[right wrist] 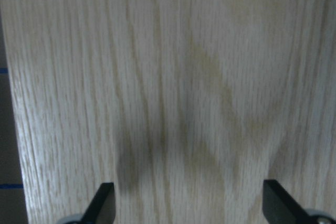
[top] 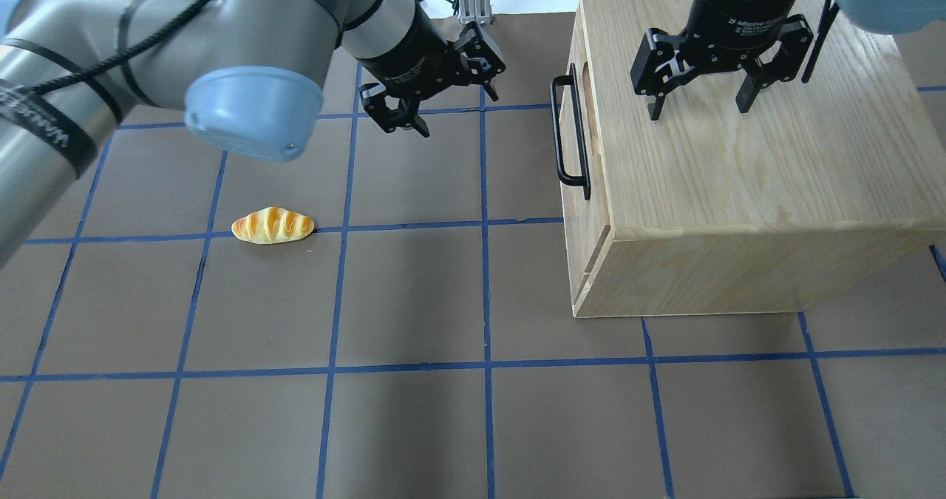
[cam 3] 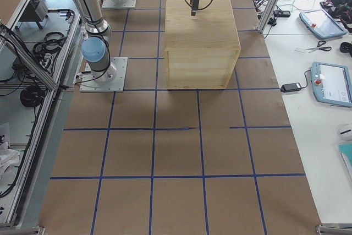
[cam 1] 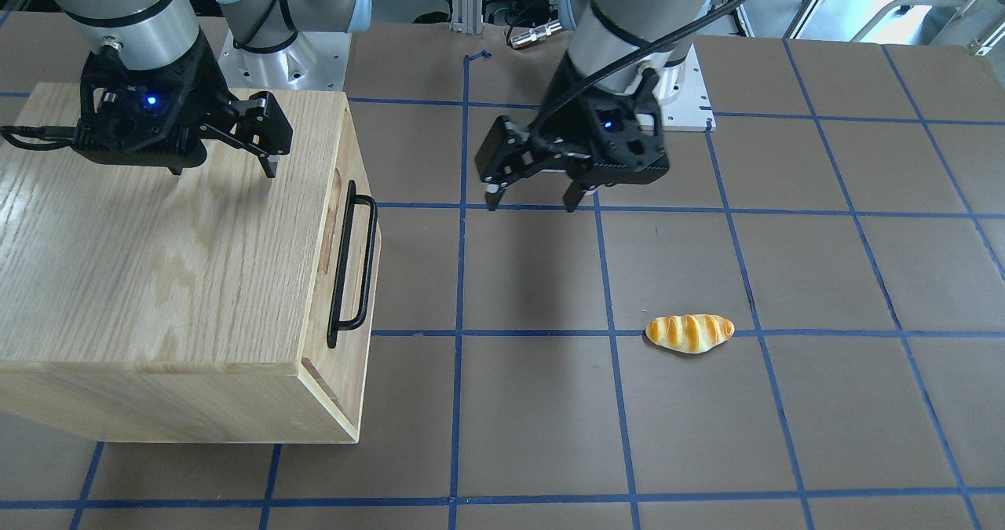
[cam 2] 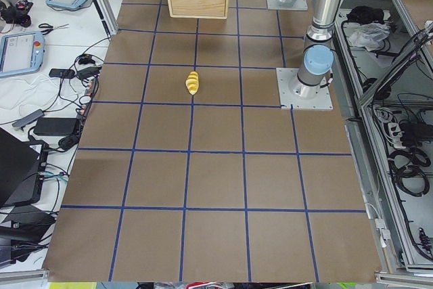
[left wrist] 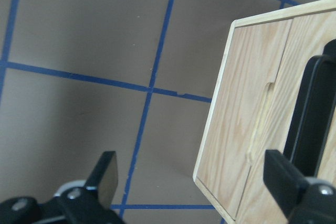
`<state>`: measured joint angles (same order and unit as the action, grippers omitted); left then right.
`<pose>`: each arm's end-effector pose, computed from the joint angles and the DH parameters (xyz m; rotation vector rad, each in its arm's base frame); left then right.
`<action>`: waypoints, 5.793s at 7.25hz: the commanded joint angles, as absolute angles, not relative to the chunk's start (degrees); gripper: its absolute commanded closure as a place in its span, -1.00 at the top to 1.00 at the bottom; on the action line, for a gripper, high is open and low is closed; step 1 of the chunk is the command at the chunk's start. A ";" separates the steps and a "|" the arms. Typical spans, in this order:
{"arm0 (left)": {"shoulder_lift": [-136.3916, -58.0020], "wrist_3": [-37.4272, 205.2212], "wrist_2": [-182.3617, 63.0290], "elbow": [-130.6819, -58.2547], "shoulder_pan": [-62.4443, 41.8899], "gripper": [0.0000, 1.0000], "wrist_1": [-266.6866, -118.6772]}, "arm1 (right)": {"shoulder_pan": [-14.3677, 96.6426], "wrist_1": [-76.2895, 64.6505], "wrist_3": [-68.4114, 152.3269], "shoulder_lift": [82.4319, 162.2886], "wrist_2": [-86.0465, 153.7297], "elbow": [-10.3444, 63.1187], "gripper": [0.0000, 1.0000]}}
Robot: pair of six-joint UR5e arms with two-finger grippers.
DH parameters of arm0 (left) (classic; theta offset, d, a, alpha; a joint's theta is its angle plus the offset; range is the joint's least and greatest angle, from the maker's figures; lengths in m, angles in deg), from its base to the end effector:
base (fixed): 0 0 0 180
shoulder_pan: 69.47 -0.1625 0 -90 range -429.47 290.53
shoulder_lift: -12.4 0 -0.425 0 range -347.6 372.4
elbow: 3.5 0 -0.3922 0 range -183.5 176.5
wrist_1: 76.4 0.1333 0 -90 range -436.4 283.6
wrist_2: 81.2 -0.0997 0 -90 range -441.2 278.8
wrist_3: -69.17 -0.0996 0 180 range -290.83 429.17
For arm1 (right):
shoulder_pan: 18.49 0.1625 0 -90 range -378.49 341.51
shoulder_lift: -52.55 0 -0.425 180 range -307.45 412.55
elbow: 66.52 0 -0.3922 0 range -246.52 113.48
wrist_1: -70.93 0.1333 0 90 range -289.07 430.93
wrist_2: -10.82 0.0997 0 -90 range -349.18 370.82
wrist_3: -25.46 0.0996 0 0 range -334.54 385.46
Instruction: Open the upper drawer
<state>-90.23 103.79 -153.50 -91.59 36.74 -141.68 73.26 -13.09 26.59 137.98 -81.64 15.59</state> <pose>-0.3240 -0.5285 0.4363 0.3890 -2.7298 0.1215 0.1449 -0.5162 0.5048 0.0183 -3.0967 -0.0702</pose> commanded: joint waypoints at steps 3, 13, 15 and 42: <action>-95.27 108.72 -150.98 -91.57 40.56 1.00 -135.47 | 73.26 -13.10 26.60 137.98 -81.64 15.57 1.00; -97.11 98.37 -150.98 -91.92 40.83 1.00 -135.55 | 73.26 -13.10 26.51 137.98 -81.64 15.66 1.00; -97.55 97.56 -151.34 -92.18 40.83 1.00 -135.81 | 73.18 -13.10 26.60 137.98 -81.64 15.57 1.00; -88.15 71.72 -155.73 -98.33 23.43 1.00 -145.22 | 73.26 -13.10 26.60 137.98 -81.64 15.57 1.00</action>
<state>-88.43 72.36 -155.67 -98.25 23.86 -145.22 73.24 -13.10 26.55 137.98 -81.64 15.59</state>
